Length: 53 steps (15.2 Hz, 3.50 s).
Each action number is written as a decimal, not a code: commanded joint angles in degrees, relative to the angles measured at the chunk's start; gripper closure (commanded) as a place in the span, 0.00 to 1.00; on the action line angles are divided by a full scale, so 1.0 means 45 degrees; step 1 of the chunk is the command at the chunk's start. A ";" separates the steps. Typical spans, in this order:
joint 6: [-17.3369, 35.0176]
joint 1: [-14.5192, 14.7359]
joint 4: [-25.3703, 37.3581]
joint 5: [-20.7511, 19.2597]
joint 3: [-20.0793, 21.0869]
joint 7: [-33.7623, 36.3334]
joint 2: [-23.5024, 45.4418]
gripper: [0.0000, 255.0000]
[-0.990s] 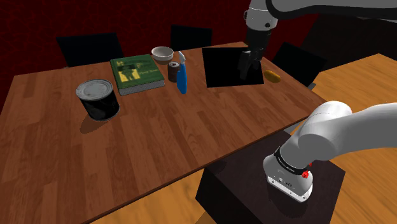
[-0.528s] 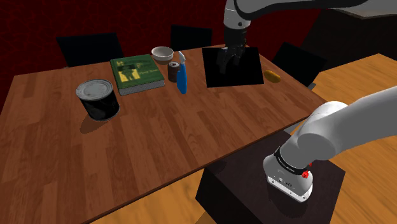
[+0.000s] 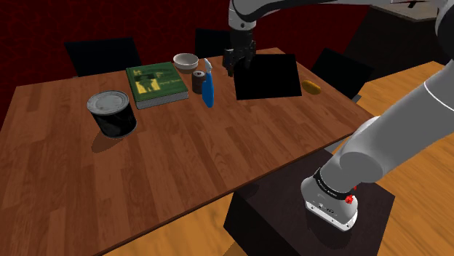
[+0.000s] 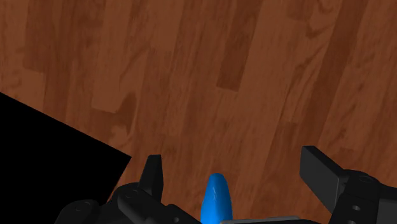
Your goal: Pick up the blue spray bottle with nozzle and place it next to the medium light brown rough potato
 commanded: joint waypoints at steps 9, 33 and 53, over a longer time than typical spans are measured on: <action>-0.0052 0.0099 0.5431 -0.0760 0.0016 0.1095 0.5055 0.00; 0.0773 0.0159 0.6464 -0.0995 -0.0103 0.1357 0.6816 1.00; -0.1690 0.0213 0.8737 -0.0925 -0.0073 0.1187 0.6616 1.00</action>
